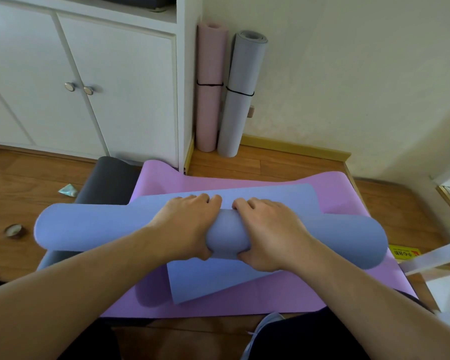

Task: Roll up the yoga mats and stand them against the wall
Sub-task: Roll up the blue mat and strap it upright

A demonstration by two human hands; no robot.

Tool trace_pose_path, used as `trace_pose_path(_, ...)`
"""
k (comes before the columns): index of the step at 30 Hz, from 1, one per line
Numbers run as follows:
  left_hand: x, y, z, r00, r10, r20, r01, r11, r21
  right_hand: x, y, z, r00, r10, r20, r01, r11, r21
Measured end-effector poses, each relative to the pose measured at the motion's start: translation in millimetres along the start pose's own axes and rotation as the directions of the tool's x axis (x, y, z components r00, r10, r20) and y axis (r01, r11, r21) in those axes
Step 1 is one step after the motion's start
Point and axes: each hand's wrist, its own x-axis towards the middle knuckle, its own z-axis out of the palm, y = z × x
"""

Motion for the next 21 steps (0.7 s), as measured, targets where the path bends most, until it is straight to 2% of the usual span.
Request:
trace_pose_path(4,-2,-5,-7,0.998,-0.041,0.044,0.045,0.994,-0.104,-2,-4,4,1.000,-0.006,-0.029,0.003,0.996,-0.086)
trace_pose_path(7,-4,-1,-4,0.998,-0.029,0.061,0.036,0.992,-0.120,-1,-5,6,1.000,0.009,-0.010,-0.010,0.999,-0.047)
trace_pose_path(11,-2,0,7,0.999,0.023,-0.033,-0.022,1.000,0.016,2,-1,-2,0.999,0.048,0.019,-0.048,0.999,0.014)
trace_pose_path(15,0,6,4,0.999,0.021,-0.033,-0.019,0.997,0.070,0,-1,1,0.999,0.038,0.028,-0.039,0.999,0.036)
trace_pose_path(18,0,3,0,1.000,-0.002,-0.013,0.002,1.000,-0.001,-4,-5,7,1.000,-0.026,-0.017,0.025,0.999,-0.041)
trace_pose_path(21,-1,-1,-2,0.999,-0.039,0.020,0.040,0.995,-0.088,0,-7,7,1.000,-0.003,0.009,0.004,0.996,-0.085)
